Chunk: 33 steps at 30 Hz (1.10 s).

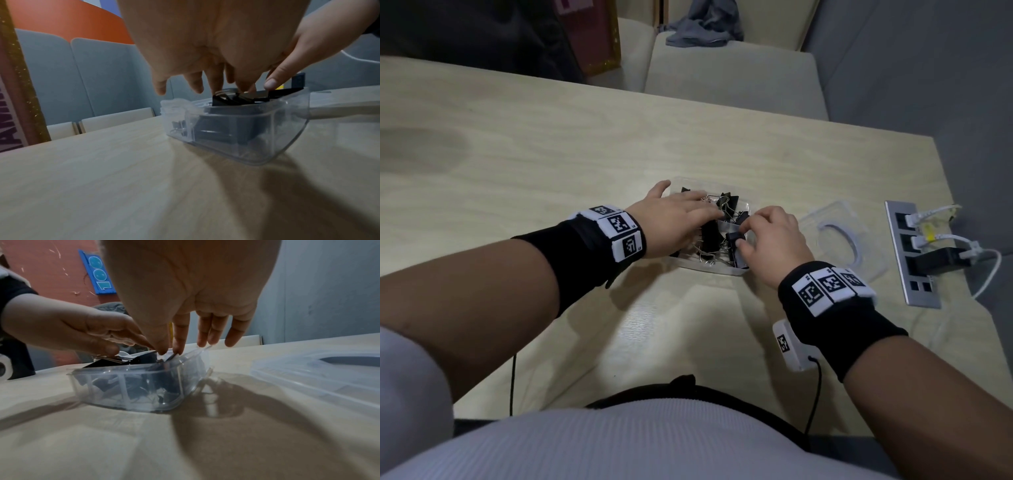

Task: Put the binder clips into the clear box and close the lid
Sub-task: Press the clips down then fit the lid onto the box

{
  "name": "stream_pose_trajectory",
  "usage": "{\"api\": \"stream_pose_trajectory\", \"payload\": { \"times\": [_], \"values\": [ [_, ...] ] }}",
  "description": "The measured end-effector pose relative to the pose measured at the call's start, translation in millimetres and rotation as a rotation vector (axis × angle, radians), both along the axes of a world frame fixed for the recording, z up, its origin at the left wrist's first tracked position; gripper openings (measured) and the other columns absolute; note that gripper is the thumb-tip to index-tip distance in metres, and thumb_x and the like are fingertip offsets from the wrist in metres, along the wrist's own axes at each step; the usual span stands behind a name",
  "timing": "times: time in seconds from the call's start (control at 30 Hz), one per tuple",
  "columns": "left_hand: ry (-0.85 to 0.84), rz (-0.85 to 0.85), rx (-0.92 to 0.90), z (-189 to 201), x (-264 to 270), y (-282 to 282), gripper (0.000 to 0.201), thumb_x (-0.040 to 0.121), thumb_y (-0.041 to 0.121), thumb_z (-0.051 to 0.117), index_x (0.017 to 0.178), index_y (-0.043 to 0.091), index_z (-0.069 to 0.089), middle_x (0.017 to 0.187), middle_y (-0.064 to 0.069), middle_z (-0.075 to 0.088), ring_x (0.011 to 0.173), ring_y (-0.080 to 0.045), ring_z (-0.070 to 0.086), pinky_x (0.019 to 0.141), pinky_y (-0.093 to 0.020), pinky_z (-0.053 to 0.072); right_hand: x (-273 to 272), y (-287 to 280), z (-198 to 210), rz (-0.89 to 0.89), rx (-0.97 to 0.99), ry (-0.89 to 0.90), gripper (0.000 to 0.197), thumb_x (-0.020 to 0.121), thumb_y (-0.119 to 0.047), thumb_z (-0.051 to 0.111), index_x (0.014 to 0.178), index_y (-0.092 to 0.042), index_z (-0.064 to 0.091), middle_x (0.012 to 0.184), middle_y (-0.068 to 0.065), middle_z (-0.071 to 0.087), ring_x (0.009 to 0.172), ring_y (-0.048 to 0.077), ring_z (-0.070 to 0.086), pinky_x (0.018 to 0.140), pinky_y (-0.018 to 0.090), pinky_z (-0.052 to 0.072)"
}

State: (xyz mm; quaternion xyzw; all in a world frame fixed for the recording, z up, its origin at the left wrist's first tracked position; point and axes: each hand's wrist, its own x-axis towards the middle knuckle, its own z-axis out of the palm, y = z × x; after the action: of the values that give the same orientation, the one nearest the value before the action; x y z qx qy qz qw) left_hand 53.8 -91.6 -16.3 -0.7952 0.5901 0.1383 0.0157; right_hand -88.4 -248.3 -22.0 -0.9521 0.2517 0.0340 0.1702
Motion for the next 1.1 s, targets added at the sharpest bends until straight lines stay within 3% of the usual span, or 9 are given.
{"api": "stream_pose_trajectory", "payload": {
  "times": [0.1,0.27,0.4,0.5,0.57,0.63,0.8,0.9,1.1],
  "values": [
    [-0.060,0.034,-0.042,-1,-1,1,0.060,0.086,0.046,0.060,0.141,0.030,0.040,0.143,0.005,0.044,0.137,-0.021,0.034,0.113,-0.051,0.021,-3,-1,-1,-0.024,0.060,-0.069,0.022,0.088,-0.028,0.058,0.108,-0.021,0.064,0.121,0.003,0.051,0.117,0.026,0.042,0.098,0.040,0.039],
    [-0.138,0.040,-0.039,-1,-7,-2,0.045,0.086,0.042,0.059,0.128,0.028,0.051,0.120,0.005,0.059,0.119,-0.023,0.044,0.096,-0.040,0.032,-12,-9,3,-0.142,0.029,-0.209,0.021,0.090,-0.026,0.054,0.108,-0.019,0.062,0.119,0.005,0.052,0.115,0.026,0.045,0.098,0.039,0.037],
    [-0.099,0.048,-0.034,-1,-9,-4,0.038,0.088,0.037,0.058,0.124,0.027,0.053,0.118,0.007,0.062,0.117,-0.021,0.045,0.094,-0.039,0.032,-22,-32,2,-0.337,-0.066,-0.100,0.030,0.088,-0.026,0.053,0.117,-0.018,0.057,0.128,0.011,0.050,0.118,0.031,0.044,0.098,0.043,0.036],
    [-0.041,0.077,-0.110,0,-5,-3,0.025,0.091,0.027,0.054,0.115,0.026,0.059,0.114,0.007,0.065,0.115,-0.021,0.047,0.092,-0.038,0.033,-36,-50,-5,-0.456,-0.072,0.087,0.055,0.084,-0.048,0.057,0.129,-0.017,0.049,0.138,0.013,0.044,0.125,0.034,0.040,0.103,0.047,0.034],
    [0.010,0.099,-0.146,1,-3,-2,0.019,0.091,0.019,0.054,0.107,0.023,0.062,0.109,0.004,0.066,0.113,-0.022,0.048,0.090,-0.037,0.035,-49,-58,-11,-0.439,-0.008,0.241,0.082,0.076,-0.065,0.058,0.141,-0.020,0.036,0.148,0.013,0.034,0.134,0.035,0.034,0.106,0.050,0.031],
    [0.067,0.125,-0.162,2,-2,-1,0.016,0.090,0.014,0.055,0.103,0.019,0.061,0.105,0.000,0.065,0.112,-0.024,0.049,0.089,-0.037,0.037,-59,-60,-16,-0.392,0.006,0.316,0.094,0.071,-0.069,0.062,0.145,-0.024,0.026,0.152,0.011,0.030,0.137,0.035,0.030,0.107,0.052,0.030],
    [0.163,0.112,-0.161,-2,-2,2,0.014,0.085,0.013,0.060,0.097,0.021,0.062,0.101,-0.001,0.066,0.112,-0.024,0.052,0.089,-0.038,0.038,-58,-55,-20,-0.412,-0.080,0.255,0.079,0.072,-0.053,0.066,0.137,-0.017,0.040,0.138,0.012,0.046,0.124,0.035,0.044,0.100,0.048,0.040],
    [0.105,0.078,-0.096,2,0,6,0.016,0.080,0.031,0.062,0.096,0.029,0.059,0.105,0.006,0.065,0.118,-0.018,0.047,0.093,-0.037,0.033,-55,-52,-21,-0.394,-0.058,0.244,0.071,0.074,-0.046,0.067,0.132,-0.011,0.045,0.134,0.013,0.047,0.121,0.034,0.044,0.097,0.045,0.043],
    [0.060,0.088,-0.057,7,3,4,0.035,0.082,0.045,0.063,0.115,0.032,0.059,0.116,0.011,0.065,0.124,-0.017,0.042,0.100,-0.040,0.030,-53,-48,-20,-0.344,-0.018,0.176,0.063,0.073,-0.047,0.068,0.124,-0.013,0.052,0.126,0.009,0.053,0.116,0.030,0.050,0.095,0.041,0.045]
  ]
}}
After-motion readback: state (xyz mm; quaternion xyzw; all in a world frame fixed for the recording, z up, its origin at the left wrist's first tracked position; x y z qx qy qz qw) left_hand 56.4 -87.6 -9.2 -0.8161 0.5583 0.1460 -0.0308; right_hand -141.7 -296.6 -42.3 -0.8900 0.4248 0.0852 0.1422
